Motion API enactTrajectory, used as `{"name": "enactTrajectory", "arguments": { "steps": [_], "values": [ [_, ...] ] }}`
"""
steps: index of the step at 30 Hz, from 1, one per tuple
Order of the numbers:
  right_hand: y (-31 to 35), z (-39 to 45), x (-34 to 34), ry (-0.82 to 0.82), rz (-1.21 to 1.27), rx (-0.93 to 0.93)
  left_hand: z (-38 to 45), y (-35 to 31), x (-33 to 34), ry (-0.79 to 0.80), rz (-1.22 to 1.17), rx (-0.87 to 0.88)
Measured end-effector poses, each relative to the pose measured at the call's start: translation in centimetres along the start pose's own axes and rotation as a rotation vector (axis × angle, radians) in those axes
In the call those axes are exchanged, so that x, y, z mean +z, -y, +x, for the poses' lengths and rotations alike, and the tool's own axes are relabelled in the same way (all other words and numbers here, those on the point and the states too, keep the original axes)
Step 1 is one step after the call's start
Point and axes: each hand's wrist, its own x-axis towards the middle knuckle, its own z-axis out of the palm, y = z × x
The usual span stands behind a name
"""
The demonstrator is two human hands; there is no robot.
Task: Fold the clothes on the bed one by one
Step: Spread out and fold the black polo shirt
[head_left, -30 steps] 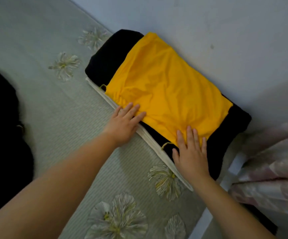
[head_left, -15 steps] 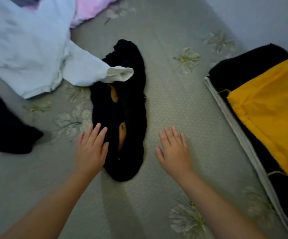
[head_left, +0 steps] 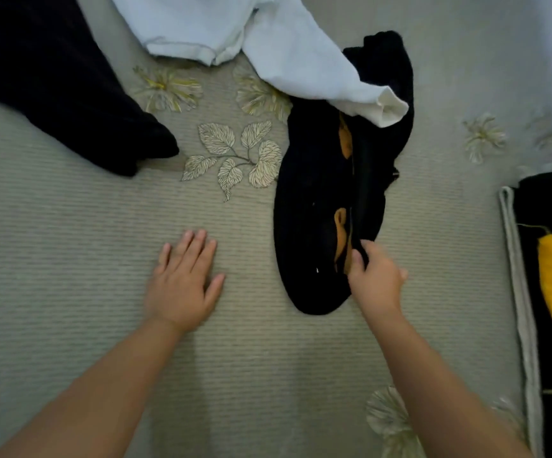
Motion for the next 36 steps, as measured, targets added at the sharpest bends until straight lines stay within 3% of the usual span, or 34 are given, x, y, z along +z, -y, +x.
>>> {"name": "enactTrajectory", "arguments": {
  "steps": [3,7,10,16,19,22,25,27,29,31,33,34,36],
  "values": [
    [-2.2,-4.1,-1.9,0.069,0.271,-0.049,-0.1,0.3,0.1,0.015,-0.023,-0.005],
    [-6.4,-9.2,-4.1,0.122,0.570,0.114,-0.2,0.7,0.2,0.017,-0.024,0.008],
    [-9.2,-12.4,-4.7,0.156,0.591,0.160,-0.5,-0.8,0.1,0.031,-0.064,0.072],
    [-14.2,-15.8,-4.8,0.369,0.541,0.165,-1.0,-12.6,0.3,0.122,-0.092,0.462],
    [-17.4,-15.9,-6.3,0.409,0.558,0.183,-1.1,-17.2,1.1,0.112,-0.087,0.466],
    [-22.0,-15.9,-8.8,0.676,0.566,0.219,-1.1,-21.1,0.9,0.037,-0.170,0.355],
    [-27.1,-15.8,-11.3,1.104,0.260,0.213,-0.5,-24.4,0.9,0.028,-0.119,0.369],
    [-30.0,-15.6,-12.7,1.346,0.001,0.208,0.0,-27.3,1.4,0.145,0.002,0.468],
    [-31.8,-14.5,-13.9,1.417,-0.181,0.233,0.1,-30.1,2.3,0.344,0.204,0.585],
    [-33.7,-12.3,-15.5,1.217,-0.161,0.206,-0.1,-32.8,3.4,0.507,0.496,0.708],
    [-35.2,-9.5,-17.4,0.771,0.101,0.244,-0.1,-34.7,3.8,0.584,0.683,0.737],
    [-35.5,-8.2,-18.2,0.511,0.269,0.292,0.0,-35.1,3.5,0.630,0.632,0.694],
    [-35.6,-6.1,-19.0,0.051,0.593,0.385,0.7,-35.9,2.9,0.707,0.147,0.464]
  ]
}}
